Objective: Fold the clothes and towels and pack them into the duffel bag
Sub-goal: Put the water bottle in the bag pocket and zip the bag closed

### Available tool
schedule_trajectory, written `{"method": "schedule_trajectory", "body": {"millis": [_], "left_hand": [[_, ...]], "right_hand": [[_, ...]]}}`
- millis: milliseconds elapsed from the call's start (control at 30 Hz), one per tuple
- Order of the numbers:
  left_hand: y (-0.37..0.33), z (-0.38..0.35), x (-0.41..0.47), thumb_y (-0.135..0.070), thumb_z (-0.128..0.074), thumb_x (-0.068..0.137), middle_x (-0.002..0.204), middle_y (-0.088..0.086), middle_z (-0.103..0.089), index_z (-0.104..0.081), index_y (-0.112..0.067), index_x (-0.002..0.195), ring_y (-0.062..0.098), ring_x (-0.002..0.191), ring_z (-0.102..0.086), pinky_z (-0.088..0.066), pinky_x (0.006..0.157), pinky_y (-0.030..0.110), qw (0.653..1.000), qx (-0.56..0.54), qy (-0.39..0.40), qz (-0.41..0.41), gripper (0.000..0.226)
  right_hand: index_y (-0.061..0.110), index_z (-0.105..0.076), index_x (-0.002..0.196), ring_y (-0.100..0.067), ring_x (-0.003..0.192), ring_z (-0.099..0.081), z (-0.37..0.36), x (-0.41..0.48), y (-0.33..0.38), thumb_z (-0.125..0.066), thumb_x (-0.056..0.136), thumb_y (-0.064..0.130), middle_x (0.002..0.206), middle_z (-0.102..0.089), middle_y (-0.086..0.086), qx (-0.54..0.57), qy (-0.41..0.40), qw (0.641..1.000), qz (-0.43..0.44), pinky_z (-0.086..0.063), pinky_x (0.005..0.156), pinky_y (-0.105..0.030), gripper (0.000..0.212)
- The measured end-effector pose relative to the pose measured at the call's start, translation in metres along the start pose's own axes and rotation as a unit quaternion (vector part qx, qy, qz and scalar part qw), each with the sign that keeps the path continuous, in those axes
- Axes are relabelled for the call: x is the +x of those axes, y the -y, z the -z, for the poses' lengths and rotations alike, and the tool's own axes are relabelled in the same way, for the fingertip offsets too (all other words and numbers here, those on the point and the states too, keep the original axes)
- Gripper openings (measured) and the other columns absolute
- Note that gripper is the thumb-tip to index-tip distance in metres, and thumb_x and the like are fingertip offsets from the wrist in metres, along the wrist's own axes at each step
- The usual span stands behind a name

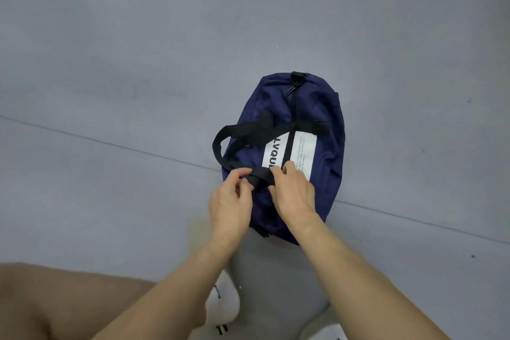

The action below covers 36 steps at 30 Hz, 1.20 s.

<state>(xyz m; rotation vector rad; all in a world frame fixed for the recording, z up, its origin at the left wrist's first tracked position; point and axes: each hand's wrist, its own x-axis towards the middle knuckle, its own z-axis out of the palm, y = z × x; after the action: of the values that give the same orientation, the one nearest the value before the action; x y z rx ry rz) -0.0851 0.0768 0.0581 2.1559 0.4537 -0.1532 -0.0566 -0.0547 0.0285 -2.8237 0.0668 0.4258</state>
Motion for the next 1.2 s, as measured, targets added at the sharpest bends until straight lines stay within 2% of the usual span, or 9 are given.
{"method": "schedule_trajectory", "body": {"millis": [167, 367, 533, 700, 767, 900, 1000, 1067, 1200], "left_hand": [[0.002, -0.006, 0.045, -0.019, -0.049, 0.099, 0.099, -0.014, -0.069, -0.064, -0.035, 0.126, 0.012, 0.097, -0.064, -0.048, 0.085, 0.025, 0.995, 0.079, 0.035, -0.052, 0.035], [0.004, -0.011, 0.057, -0.021, -0.050, 0.101, 0.119, -0.019, -0.059, -0.032, -0.041, 0.153, 0.008, 0.094, -0.061, -0.041, 0.085, 0.022, 0.995, 0.065, 0.045, -0.061, 0.059], [0.027, -0.027, 0.063, -0.041, -0.061, 0.097, 0.127, -0.003, -0.064, -0.050, -0.028, 0.144, 0.016, 0.111, -0.062, -0.046, 0.093, 0.028, 0.979, 0.138, 0.141, -0.047, 0.050], [0.029, -0.035, 0.066, -0.053, -0.059, 0.094, 0.133, 0.001, -0.060, -0.037, -0.030, 0.153, 0.020, 0.122, -0.057, -0.045, 0.100, 0.035, 0.974, 0.171, 0.147, -0.035, 0.067], [0.027, -0.037, 0.070, -0.056, -0.059, 0.093, 0.135, 0.000, -0.059, -0.030, -0.031, 0.156, 0.019, 0.124, -0.056, -0.044, 0.100, 0.035, 0.973, 0.175, 0.146, -0.035, 0.074], [0.018, -0.046, 0.079, -0.066, -0.058, 0.088, 0.125, -0.005, -0.059, -0.029, -0.032, 0.155, 0.019, 0.117, -0.058, -0.047, 0.093, 0.035, 0.975, 0.177, 0.129, -0.046, 0.081], [0.009, -0.059, 0.089, -0.069, -0.062, 0.084, 0.123, -0.001, -0.059, -0.040, -0.023, 0.145, 0.023, 0.110, -0.061, -0.051, 0.090, 0.040, 0.979, 0.163, 0.123, -0.015, 0.080], [0.002, -0.071, 0.092, -0.065, -0.067, 0.083, 0.117, 0.001, -0.060, -0.047, -0.016, 0.131, 0.023, 0.103, -0.061, -0.050, 0.085, 0.038, 0.980, 0.153, 0.126, 0.027, 0.071], [-0.005, -0.085, 0.096, -0.055, -0.069, 0.087, 0.093, -0.003, -0.062, -0.052, -0.013, 0.103, 0.016, 0.082, -0.059, -0.040, 0.064, 0.030, 0.978, 0.141, 0.138, 0.074, 0.048]], "right_hand": [[0.024, -0.061, 0.098, -0.022, 0.078, -0.058, 0.018, 0.001, -0.006, -0.047, 0.096, 0.030, 0.093, -0.062, 0.005, 0.196, -0.087, 0.972, -0.092, -0.048, 0.065, -0.037, 0.015], [0.020, -0.054, 0.090, -0.011, 0.048, -0.036, 0.053, -0.019, -0.056, -0.053, 0.089, 0.010, 0.066, -0.047, -0.001, 0.614, -0.146, 0.709, -0.315, -0.031, 0.046, -0.026, 0.010], [0.023, -0.068, 0.085, -0.016, 0.059, -0.042, 0.033, -0.055, -0.093, -0.056, 0.090, 0.015, 0.064, -0.053, 0.005, 0.556, -0.196, 0.729, -0.347, -0.035, 0.055, -0.029, 0.015], [0.011, -0.063, 0.084, -0.013, 0.045, -0.033, 0.018, -0.060, -0.131, -0.048, 0.100, 0.029, 0.065, -0.048, -0.006, 0.662, -0.190, 0.522, -0.502, -0.027, 0.036, -0.017, 0.028], [0.010, -0.057, 0.087, -0.011, 0.044, -0.036, 0.010, -0.061, -0.151, -0.055, 0.100, 0.027, 0.069, -0.049, -0.008, 0.657, -0.163, 0.497, -0.543, -0.027, 0.033, -0.015, 0.021], [0.000, -0.046, 0.136, -0.018, 0.058, -0.053, 0.001, -0.053, -0.169, -0.070, 0.090, 0.005, 0.080, -0.057, -0.014, 0.623, -0.063, 0.536, -0.566, -0.043, 0.036, -0.019, 0.053], [0.017, -0.013, 0.158, -0.037, 0.110, -0.058, 0.013, -0.037, -0.154, -0.077, 0.083, 0.016, 0.135, -0.050, -0.020, 0.423, 0.011, 0.779, -0.464, -0.055, 0.086, -0.046, 0.098], [0.018, -0.028, 0.153, -0.036, 0.130, -0.044, 0.028, -0.028, -0.122, -0.071, 0.085, 0.023, 0.150, -0.040, -0.011, 0.231, -0.097, 0.912, -0.324, -0.043, 0.105, -0.048, 0.081], [0.017, -0.055, 0.126, -0.026, 0.110, -0.056, 0.028, -0.008, -0.053, -0.061, 0.089, 0.056, 0.118, -0.058, -0.002, 0.202, -0.064, 0.951, -0.223, -0.050, 0.088, -0.041, 0.054]]}}
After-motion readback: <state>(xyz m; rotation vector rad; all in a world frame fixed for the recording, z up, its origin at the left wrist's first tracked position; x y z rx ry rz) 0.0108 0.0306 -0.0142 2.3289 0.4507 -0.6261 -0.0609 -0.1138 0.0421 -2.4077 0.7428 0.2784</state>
